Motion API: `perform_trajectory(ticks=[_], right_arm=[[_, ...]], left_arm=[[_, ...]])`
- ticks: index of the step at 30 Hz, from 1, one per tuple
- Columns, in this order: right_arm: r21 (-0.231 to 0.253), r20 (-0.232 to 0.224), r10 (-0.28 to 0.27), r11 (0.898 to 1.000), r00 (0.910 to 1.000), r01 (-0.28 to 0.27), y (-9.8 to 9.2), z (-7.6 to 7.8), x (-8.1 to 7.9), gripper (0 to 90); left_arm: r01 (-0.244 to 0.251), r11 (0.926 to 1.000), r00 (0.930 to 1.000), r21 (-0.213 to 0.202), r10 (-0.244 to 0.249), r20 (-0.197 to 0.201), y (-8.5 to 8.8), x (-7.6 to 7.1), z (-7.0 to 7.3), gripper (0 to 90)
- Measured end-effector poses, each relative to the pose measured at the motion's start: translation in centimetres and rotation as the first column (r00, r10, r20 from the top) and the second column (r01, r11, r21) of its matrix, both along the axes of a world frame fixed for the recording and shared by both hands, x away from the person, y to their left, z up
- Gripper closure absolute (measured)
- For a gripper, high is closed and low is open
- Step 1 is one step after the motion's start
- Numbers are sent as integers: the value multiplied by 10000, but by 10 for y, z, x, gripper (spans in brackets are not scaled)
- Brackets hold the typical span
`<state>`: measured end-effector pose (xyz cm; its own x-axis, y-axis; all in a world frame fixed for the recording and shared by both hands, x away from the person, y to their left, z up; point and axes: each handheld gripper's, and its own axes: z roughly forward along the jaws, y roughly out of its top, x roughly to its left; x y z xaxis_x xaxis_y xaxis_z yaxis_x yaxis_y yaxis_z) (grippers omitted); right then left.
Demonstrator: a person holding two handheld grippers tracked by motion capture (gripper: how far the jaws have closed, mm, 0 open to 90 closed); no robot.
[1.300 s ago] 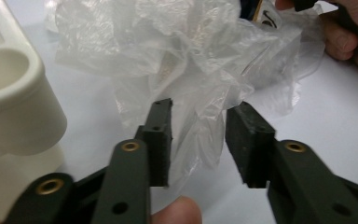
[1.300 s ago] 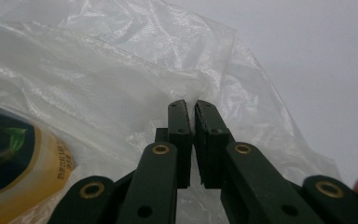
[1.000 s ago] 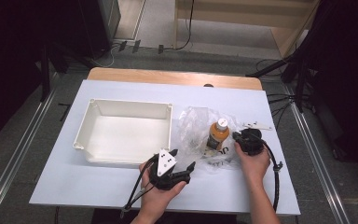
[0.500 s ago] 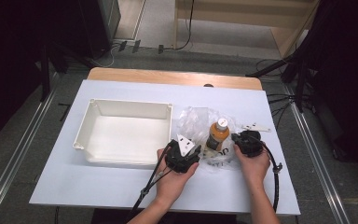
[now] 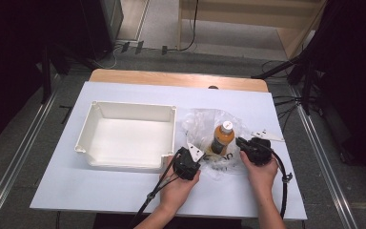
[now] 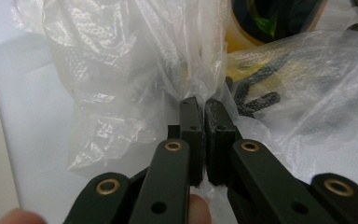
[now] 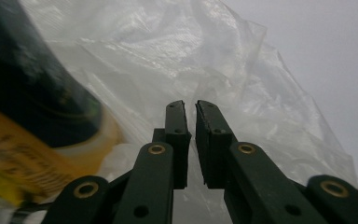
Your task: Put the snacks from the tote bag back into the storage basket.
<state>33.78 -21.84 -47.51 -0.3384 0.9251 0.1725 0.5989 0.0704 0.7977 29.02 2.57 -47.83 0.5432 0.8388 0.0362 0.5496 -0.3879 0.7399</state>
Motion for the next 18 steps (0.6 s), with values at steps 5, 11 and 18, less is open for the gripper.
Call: perform_trajectory(ticks=[5,11,18], right_arm=[[25,648,305,9995,9974,-307,9,14,-10,878],[117,-710,527,9986,9961,-519,14,-1,-5,881],[-164,-1371,625,9977,9886,-653,18,-7,-3,897]], left_arm=[[-10,9999,9999,124,8,107,-2,-1,0,883],[134,9995,9996,-293,-127,245,1,-2,1,838],[611,9889,9980,-1354,-581,261,4,-4,6,582]])
